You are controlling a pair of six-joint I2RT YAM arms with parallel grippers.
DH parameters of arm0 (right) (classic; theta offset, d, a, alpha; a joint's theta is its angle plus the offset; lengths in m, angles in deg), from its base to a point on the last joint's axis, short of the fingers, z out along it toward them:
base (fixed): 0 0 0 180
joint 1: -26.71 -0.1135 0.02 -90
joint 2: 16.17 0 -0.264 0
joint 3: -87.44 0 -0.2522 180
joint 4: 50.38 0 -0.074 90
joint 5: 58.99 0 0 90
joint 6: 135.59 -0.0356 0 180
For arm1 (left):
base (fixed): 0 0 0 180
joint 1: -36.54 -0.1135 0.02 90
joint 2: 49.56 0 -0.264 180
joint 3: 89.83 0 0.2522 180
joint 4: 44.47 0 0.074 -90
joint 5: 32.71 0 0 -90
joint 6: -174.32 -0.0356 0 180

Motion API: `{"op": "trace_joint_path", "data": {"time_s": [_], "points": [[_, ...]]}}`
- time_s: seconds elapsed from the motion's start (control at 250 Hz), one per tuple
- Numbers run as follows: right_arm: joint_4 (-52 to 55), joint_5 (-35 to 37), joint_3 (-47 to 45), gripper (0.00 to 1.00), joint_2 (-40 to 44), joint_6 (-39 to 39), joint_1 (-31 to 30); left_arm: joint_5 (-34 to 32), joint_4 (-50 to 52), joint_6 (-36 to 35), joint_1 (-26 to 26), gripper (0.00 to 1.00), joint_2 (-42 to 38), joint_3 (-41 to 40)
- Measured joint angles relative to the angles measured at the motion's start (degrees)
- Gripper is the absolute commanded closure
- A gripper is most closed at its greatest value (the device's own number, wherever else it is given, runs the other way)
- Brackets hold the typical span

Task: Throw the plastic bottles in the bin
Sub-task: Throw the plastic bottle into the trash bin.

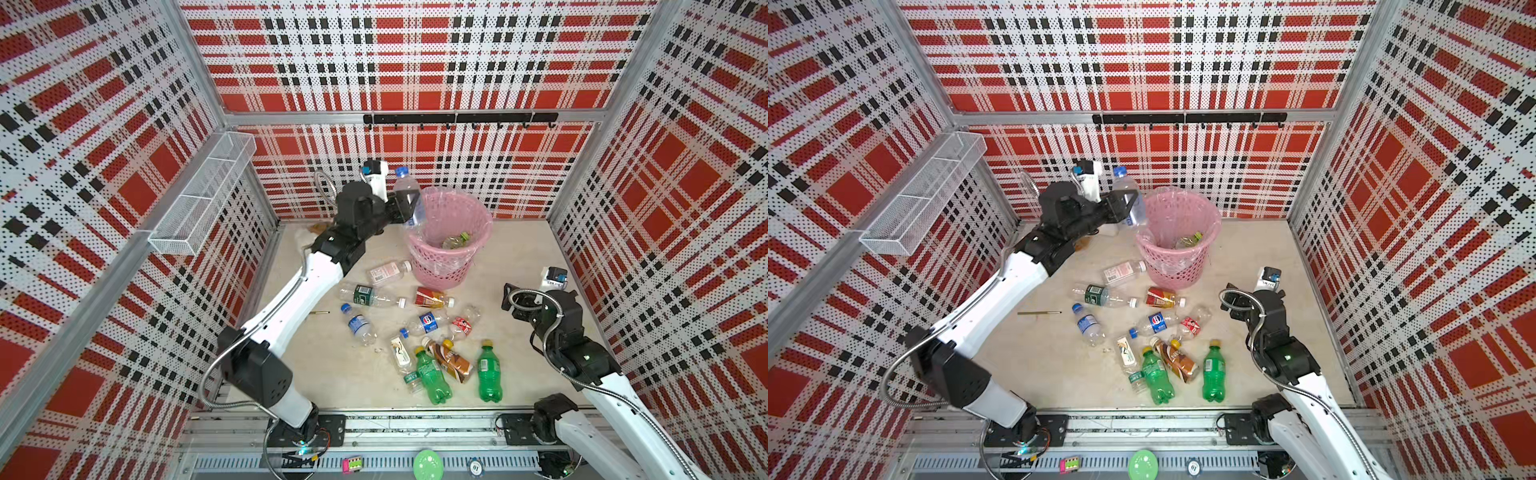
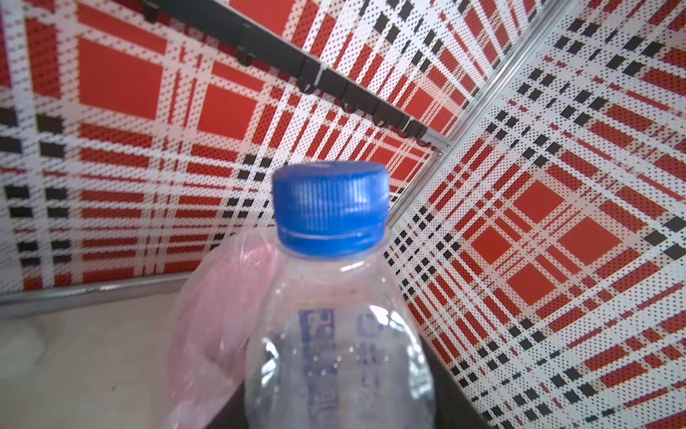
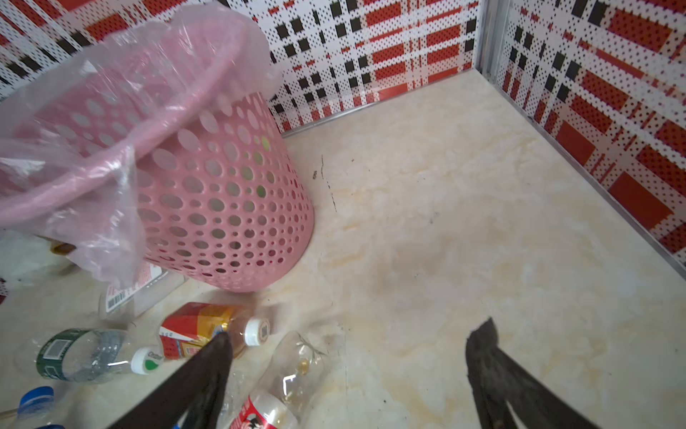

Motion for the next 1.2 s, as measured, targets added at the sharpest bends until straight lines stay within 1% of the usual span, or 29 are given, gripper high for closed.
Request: {"op": "trace_joint_path", "data": {"time_s": [0.216,0.356,0.488,0.624,0.672,0.792,0.876,1.068,1.2], "points": [[0.6,0.0,-0.1,0.0,-1.0,0.3,0.2,1.1,-3.0,-0.4,0.5,0.52,15.0,11.3],[0.6,0.0,-0.1,0.0,-1.3,0.3,0.2,2.0,-2.5,0.8,0.5,0.51,22.1,17.1],[0.7,0.0,-0.2,0.0,-0.8,0.3,0.2,2.8,-1.2,1.2,0.5,0.5,25.8,21.9],[0.7,0.0,-0.2,0.0,-0.2,0.3,0.2,3.0,-0.5,1.4,0.5,0.47,26.2,23.8],[0.7,0.0,-0.2,0.0,-0.2,0.3,0.2,3.0,-0.7,1.5,0.5,0.43,26.2,23.9],[0.6,0.0,-0.2,0.0,-0.4,0.3,0.2,3.1,0.1,1.6,0.6,0.15,26.2,23.8],[0.7,0.0,-0.2,0.0,-0.7,0.3,0.2,3.3,0.4,1.6,0.6,0.0,26.2,23.8],[0.7,0.0,-0.2,0.0,-0.9,0.3,0.2,2.7,2.4,1.3,0.7,0.01,25.4,23.6],[0.7,-0.4,-0.2,0.0,-1.0,0.3,0.2,-0.3,7.3,-0.6,0.9,0.01,21.7,23.1]]}}
